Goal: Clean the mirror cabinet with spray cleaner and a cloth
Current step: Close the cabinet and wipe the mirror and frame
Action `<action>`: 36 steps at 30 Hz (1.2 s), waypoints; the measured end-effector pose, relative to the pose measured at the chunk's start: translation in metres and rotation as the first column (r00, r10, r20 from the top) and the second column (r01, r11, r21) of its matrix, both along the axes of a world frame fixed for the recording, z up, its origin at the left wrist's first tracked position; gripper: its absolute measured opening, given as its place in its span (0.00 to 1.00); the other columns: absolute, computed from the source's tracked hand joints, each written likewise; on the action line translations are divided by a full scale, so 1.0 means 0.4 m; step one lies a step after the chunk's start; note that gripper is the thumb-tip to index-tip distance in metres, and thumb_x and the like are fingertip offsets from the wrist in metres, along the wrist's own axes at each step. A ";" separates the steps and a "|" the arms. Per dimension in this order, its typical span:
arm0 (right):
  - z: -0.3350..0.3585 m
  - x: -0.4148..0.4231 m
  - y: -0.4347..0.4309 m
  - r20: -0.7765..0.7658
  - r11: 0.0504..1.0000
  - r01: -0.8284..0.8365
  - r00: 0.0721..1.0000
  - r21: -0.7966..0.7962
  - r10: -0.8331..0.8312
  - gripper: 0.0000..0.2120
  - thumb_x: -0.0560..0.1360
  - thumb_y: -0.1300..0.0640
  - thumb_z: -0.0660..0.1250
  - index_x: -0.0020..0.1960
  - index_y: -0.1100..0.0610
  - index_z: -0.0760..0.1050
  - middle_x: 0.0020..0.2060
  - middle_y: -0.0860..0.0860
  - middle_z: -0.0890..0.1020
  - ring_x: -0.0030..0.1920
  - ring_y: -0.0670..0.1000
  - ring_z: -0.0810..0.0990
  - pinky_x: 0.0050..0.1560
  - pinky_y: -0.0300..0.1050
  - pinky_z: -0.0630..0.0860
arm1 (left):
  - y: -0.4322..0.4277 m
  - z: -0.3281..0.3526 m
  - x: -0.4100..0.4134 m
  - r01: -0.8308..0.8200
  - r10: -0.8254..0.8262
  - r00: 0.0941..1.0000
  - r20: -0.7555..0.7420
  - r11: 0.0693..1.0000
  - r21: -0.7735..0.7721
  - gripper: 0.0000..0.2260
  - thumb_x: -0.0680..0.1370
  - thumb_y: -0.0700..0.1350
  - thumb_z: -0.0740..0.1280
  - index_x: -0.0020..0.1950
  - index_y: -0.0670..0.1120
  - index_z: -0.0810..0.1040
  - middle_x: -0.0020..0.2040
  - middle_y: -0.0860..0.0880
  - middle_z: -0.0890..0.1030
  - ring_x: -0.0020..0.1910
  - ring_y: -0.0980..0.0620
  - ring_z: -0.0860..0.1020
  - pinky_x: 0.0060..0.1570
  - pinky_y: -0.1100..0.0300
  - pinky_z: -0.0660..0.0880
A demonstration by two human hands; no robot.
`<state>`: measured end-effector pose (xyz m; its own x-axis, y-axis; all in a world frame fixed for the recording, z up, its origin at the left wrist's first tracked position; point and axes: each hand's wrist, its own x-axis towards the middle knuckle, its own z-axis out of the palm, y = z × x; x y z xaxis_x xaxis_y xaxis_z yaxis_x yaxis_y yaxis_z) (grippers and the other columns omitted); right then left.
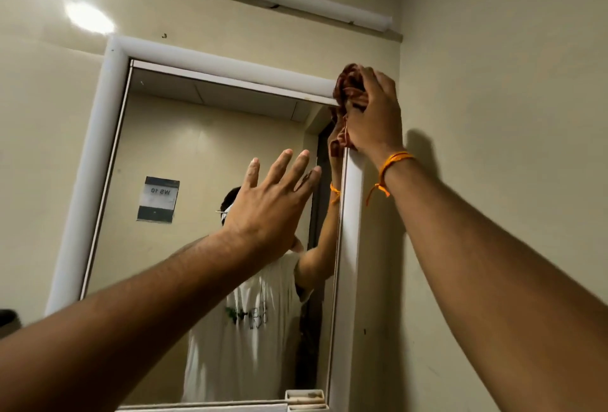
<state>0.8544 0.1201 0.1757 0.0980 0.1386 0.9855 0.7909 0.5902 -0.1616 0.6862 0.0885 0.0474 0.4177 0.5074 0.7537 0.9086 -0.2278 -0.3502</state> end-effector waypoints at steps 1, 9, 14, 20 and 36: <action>-0.027 0.000 0.004 -0.015 1.000 -0.003 1.000 0.016 0.003 0.28 0.77 0.62 0.66 0.75 0.53 0.65 0.74 0.53 0.63 0.73 0.53 0.64 0.71 0.38 0.61 | -0.002 -0.016 -0.003 0.021 -0.021 1.000 0.013 1.000 0.003 0.50 0.73 0.62 0.69 0.78 0.51 0.34 0.78 0.47 0.32 0.76 0.46 0.33 0.75 0.39 0.44; -0.494 0.012 0.043 -0.053 0.991 -0.054 0.997 0.120 0.061 0.32 0.76 0.62 0.69 0.76 0.50 0.61 0.75 0.53 0.63 0.75 0.52 0.62 0.71 0.50 0.70 | 0.028 -0.302 -0.003 0.228 -0.230 0.973 0.029 0.973 0.045 0.32 0.76 0.60 0.51 0.78 0.52 0.55 0.79 0.46 0.52 0.79 0.46 0.47 0.76 0.49 0.44; -0.816 -0.005 0.006 -0.072 1.000 -0.029 0.997 0.009 0.029 0.35 0.76 0.57 0.68 0.77 0.40 0.56 0.77 0.47 0.58 0.76 0.51 0.61 0.68 0.53 0.73 | 0.027 -0.488 0.012 0.310 -0.309 0.948 0.074 0.951 0.000 0.37 0.71 0.58 0.62 0.77 0.50 0.54 0.79 0.45 0.54 0.79 0.46 0.49 0.73 0.48 0.49; -0.966 0.009 0.000 -0.064 0.990 -0.051 0.997 -0.133 0.043 0.44 0.73 0.63 0.72 0.77 0.39 0.54 0.78 0.43 0.54 0.76 0.53 0.61 0.61 0.54 0.78 | 0.014 -0.628 0.012 0.490 -0.486 0.871 0.073 0.870 -0.056 0.34 0.71 0.54 0.59 0.77 0.50 0.59 0.80 0.48 0.51 0.77 0.50 0.54 0.71 0.55 0.53; -0.197 0.020 0.031 -0.024 0.999 0.020 1.000 0.030 -0.020 0.28 0.75 0.60 0.69 0.74 0.57 0.67 0.73 0.57 0.66 0.74 0.54 0.65 0.73 0.39 0.63 | -0.029 -0.735 0.017 0.434 -0.378 0.889 0.257 0.874 -0.218 0.40 0.60 0.40 0.58 0.75 0.45 0.66 0.76 0.48 0.66 0.76 0.51 0.60 0.68 0.56 0.61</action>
